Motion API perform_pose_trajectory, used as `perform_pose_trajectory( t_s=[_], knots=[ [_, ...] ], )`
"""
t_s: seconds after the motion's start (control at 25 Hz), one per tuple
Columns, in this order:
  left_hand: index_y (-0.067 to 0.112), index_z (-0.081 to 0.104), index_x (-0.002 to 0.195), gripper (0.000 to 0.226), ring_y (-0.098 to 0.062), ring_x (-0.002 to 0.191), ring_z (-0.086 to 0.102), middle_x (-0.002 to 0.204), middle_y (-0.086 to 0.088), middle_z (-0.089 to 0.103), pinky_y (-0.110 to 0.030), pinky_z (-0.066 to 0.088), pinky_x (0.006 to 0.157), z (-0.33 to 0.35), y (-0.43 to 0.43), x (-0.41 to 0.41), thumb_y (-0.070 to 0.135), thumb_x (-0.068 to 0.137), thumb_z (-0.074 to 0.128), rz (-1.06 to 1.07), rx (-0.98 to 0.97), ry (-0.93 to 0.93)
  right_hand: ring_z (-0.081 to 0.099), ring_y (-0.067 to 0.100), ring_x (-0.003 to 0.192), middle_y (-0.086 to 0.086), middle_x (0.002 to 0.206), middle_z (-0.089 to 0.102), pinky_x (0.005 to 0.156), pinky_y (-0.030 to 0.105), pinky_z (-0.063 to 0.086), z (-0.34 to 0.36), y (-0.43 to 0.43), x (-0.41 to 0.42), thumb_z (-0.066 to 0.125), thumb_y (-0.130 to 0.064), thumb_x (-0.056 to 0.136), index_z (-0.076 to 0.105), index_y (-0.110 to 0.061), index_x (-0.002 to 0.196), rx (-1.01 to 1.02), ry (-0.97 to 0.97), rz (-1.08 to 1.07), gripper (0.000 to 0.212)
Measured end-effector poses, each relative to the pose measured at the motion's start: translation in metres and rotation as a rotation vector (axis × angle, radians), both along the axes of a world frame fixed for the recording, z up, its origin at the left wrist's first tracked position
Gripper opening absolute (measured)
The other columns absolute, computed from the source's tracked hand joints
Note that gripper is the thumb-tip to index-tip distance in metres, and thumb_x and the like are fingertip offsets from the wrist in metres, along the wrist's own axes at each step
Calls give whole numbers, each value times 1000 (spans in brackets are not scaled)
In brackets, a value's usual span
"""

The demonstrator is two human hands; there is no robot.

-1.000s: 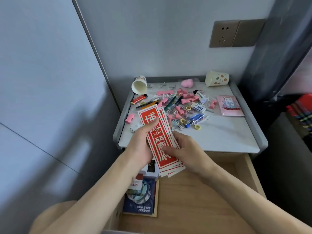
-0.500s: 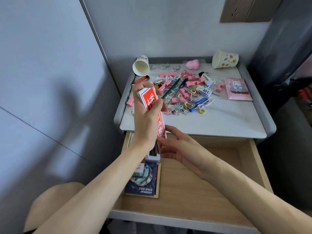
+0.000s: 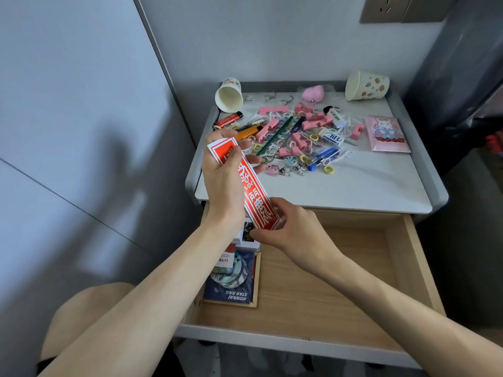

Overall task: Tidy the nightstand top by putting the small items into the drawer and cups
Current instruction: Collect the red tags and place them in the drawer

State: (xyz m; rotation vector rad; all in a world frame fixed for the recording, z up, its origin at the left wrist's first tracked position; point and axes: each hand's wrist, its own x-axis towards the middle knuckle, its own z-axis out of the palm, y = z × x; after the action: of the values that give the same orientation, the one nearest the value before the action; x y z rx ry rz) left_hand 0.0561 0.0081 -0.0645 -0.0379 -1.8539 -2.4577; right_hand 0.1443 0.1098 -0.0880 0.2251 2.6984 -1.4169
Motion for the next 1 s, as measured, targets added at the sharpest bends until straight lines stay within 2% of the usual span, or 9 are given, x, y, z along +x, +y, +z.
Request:
perform_pose_trajectory(
  t_s=[0.08, 0.2, 0.28, 0.44, 0.56, 0.64, 0.72, 0.8, 1.0],
  knots=[
    [18, 58, 107, 18, -21, 71, 68, 91, -7, 67, -51, 61, 80, 1, -1, 2, 2, 100, 51, 2, 33, -33, 64, 4, 87, -13, 97, 66, 77, 23, 54, 1, 2, 0, 76, -52, 74, 56, -27, 122, 65, -42, 55, 58],
    [14, 59, 110, 20, -26, 72, 69, 87, -10, 64, -47, 59, 80, -1, -8, 5, 0, 98, 50, -97, 93, -103, 68, 3, 88, -9, 98, 73, 82, 25, 55, 4, 11, -6, 68, -47, 85, 67, -22, 113, -202, -73, 87, 38],
    [13, 60, 112, 22, -32, 80, 72, 88, -12, 68, -44, 59, 83, -2, -12, 9, 1, 97, 51, -217, 102, -194, 65, 0, 73, -8, 88, 75, 67, 12, 48, 7, 17, -11, 61, -34, 94, 73, -16, 102, -352, -60, 3, 23],
    [15, 64, 119, 23, -28, 90, 73, 98, -11, 75, -39, 56, 84, -6, -29, 16, 12, 99, 54, -353, -38, -294, 50, 8, 56, 6, 75, 67, 47, 16, 38, 2, 12, -11, 62, -16, 94, 70, 2, 97, -560, -119, -25, 20],
    [23, 63, 100, 28, -23, 84, 70, 93, -5, 72, -42, 53, 85, -12, -58, 10, 49, 97, 54, -264, -479, -254, 57, 14, 57, 16, 75, 70, 48, 19, 45, -15, 21, 7, 62, -13, 94, 69, 3, 91, -414, -210, 51, 18],
    [18, 61, 94, 37, -23, 76, 65, 89, -7, 68, -36, 50, 72, -17, -80, 2, 52, 98, 47, -158, -1122, -129, 64, 17, 60, 14, 78, 74, 52, 19, 50, -37, 32, 22, 62, -16, 94, 69, -2, 88, -172, -341, 66, 17],
    [11, 62, 98, 39, -30, 80, 65, 90, -9, 67, -36, 50, 72, -21, -93, -4, 46, 99, 45, -202, -1635, -110, 70, 20, 65, 12, 79, 75, 56, 21, 55, -64, 40, 31, 62, -17, 95, 68, -5, 89, -28, -474, 14, 16],
    [10, 58, 100, 34, -32, 88, 67, 97, -9, 66, -38, 53, 79, -27, -97, -5, 42, 97, 50, -351, -1795, -204, 73, 23, 68, 13, 78, 75, 60, 26, 59, -89, 38, 29, 61, -16, 95, 67, -4, 89, -15, -519, -98, 15],
    [9, 56, 89, 5, -28, 76, 69, 88, -7, 62, -39, 58, 79, -42, -94, -9, 13, 91, 55, -502, -1816, -267, 72, 17, 60, 7, 73, 73, 63, 29, 61, -116, 17, 7, 58, -14, 95, 63, -8, 84, 5, -406, -234, 13]
  ],
)
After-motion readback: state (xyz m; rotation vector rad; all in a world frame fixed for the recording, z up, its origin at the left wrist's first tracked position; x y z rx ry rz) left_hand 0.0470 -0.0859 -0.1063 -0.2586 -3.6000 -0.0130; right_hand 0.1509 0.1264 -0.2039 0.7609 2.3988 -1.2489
